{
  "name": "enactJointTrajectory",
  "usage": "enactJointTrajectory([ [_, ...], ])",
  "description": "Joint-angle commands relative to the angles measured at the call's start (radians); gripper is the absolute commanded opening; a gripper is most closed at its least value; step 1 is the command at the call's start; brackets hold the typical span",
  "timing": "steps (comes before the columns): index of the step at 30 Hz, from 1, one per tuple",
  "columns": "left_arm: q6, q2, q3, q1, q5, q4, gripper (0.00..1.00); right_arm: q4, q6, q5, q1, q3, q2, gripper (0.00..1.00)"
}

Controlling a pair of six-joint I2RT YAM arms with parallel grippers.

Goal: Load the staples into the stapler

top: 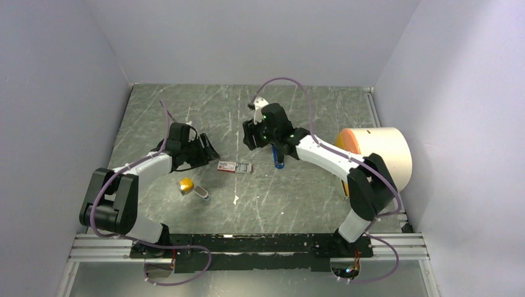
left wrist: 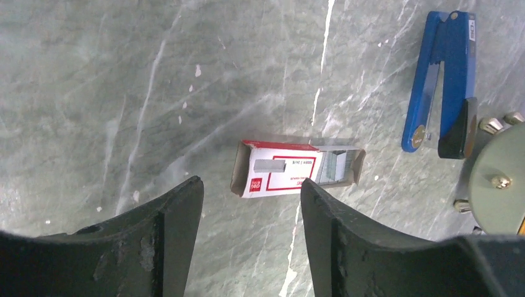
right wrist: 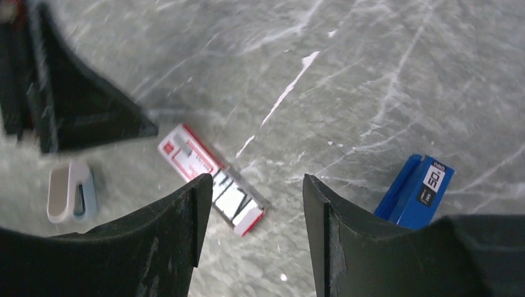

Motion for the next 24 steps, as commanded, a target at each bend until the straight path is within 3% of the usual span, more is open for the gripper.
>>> enactJointTrajectory([
  [1,-0.036,-0.044,-0.032,-0.037,-0.077,-0.034,0.61,-0.222,0.305,0.259,0.016,0.115,0.106,0.6],
  [6,-0.095,0.03,-0.065,-0.051,0.055,0.059,0.45,-0.281,0.346,0.256,0.056,0.124,0.165,0.69],
  [11,-0.102,0.085,-0.046,-0.052,0.075,0.1,0.45,-0.312,0.379,0.233,0.081,0.14,0.219,0.7],
  [16,-0.071,0.093,-0.023,-0.05,0.038,0.072,0.46,-0.324,0.395,0.245,0.099,0.147,0.25,0.67],
  [24,-0.054,0.098,-0.017,-0.05,0.01,0.07,0.39,-0.369,0.417,0.297,0.112,0.161,0.277,0.57],
])
